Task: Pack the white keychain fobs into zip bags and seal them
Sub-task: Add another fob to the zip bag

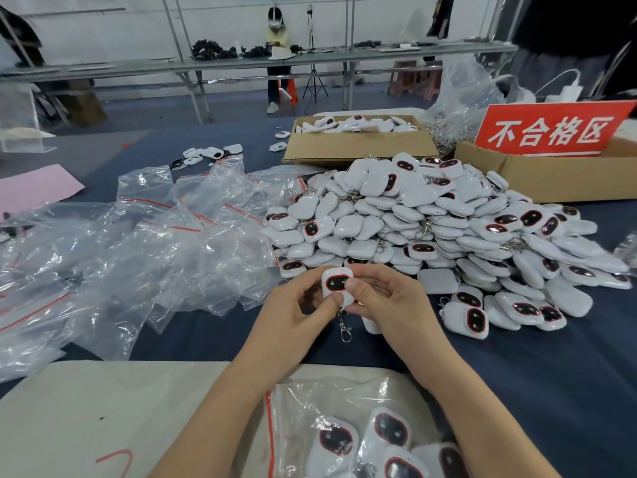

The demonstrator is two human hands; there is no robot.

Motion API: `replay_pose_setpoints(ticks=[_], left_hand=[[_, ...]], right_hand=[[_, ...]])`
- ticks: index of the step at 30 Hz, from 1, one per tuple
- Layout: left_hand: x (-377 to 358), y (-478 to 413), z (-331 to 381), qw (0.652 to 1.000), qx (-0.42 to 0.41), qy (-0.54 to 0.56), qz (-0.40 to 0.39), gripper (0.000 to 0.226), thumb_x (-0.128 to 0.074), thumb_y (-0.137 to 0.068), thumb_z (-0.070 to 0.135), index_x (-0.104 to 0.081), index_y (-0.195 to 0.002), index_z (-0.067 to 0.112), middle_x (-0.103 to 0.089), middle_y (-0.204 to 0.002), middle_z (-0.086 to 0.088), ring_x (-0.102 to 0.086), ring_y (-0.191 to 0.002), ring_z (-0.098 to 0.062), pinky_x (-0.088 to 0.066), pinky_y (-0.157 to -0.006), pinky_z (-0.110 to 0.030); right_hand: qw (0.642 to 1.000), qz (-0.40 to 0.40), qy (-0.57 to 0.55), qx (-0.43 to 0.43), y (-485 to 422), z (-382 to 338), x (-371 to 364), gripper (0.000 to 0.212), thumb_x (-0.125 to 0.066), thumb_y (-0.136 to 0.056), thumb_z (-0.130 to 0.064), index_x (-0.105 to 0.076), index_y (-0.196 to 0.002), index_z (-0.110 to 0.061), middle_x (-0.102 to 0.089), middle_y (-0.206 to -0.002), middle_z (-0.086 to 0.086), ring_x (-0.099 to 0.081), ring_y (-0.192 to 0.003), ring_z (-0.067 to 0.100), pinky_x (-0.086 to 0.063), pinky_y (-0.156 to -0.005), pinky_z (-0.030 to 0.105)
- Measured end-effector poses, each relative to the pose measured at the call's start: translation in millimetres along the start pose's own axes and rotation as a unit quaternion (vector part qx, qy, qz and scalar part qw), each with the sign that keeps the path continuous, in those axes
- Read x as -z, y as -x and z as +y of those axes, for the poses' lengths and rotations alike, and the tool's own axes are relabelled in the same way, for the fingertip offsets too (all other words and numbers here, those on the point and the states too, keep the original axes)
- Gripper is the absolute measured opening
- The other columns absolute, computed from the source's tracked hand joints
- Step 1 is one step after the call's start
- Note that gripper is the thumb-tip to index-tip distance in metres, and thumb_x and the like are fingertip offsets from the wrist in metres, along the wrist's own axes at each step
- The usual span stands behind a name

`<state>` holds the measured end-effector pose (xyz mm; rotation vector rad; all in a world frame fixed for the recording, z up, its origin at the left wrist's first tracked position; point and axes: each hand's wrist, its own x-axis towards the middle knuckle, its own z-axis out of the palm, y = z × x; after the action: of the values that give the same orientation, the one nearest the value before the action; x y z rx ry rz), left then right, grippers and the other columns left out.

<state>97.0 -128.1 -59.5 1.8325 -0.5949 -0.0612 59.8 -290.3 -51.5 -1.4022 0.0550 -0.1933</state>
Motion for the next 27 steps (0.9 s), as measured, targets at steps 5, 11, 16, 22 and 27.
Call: replay_pose_setpoints(ticks=[5,11,16,22,27], left_hand=[[-0.7,-0.7,1.4,1.000,0.004,0.026,0.011,0.029,-0.068,-0.097,0.015,-0.070,-0.120,0.031,-0.074,-0.098,0.008,-0.067,-0.092,-0.013,-0.053,-0.085,-0.021],[-3.5,-0.1,6.9,0.996,0.007,0.060,0.058,0.014,-0.070,-0.094,0.024,-0.070,-0.107,0.030,-0.075,-0.100,0.008,-0.069,-0.094,-0.012,-0.052,-0.085,-0.020],[-6.3,4.1,6.1,0.987,-0.087,-0.107,0.080,0.017,-0.066,-0.098,0.031,-0.069,-0.113,0.038,-0.057,-0.103,0.017,-0.062,-0.102,-0.009,-0.045,-0.086,-0.013],[-7.8,7.0,6.5,0.982,-0.103,-0.103,0.119,0.013,-0.067,-0.095,0.042,-0.068,-0.101,0.030,-0.059,-0.100,0.016,-0.062,-0.098,-0.005,-0.041,-0.082,-0.007],[-6.9,4.9,6.0,0.981,-0.106,-0.087,0.137,0.015,-0.070,-0.090,0.042,-0.067,-0.086,0.028,-0.062,-0.094,0.012,-0.064,-0.093,-0.010,-0.044,-0.079,-0.010]], right_hand=[[1.000,0.007,0.006,-0.002,-0.9,1.3,0.3,0.011,-0.068,-0.093,-0.012,-0.074,-0.099,-0.019,-0.077,-0.094,0.004,-0.074,-0.091,0.016,-0.060,-0.077,0.024],[1.000,-0.012,-0.015,0.015,0.4,0.6,2.7,0.020,-0.064,-0.096,-0.013,-0.065,-0.115,-0.017,-0.075,-0.102,0.003,-0.073,-0.099,0.018,-0.058,-0.080,0.022],[0.997,-0.041,0.030,0.059,2.4,1.2,0.2,0.016,-0.063,-0.094,-0.016,-0.068,-0.110,-0.015,-0.076,-0.104,-0.002,-0.072,-0.100,0.016,-0.057,-0.090,0.028],[0.998,-0.039,0.006,0.054,4.5,1.2,0.7,0.017,-0.063,-0.092,-0.014,-0.069,-0.106,-0.006,-0.075,-0.110,0.007,-0.069,-0.108,0.025,-0.055,-0.097,0.034],[0.998,-0.037,-0.001,0.042,4.6,0.3,0.6,0.013,-0.059,-0.096,-0.004,-0.068,-0.105,-0.002,-0.074,-0.113,0.009,-0.070,-0.109,0.024,-0.056,-0.095,0.029]])
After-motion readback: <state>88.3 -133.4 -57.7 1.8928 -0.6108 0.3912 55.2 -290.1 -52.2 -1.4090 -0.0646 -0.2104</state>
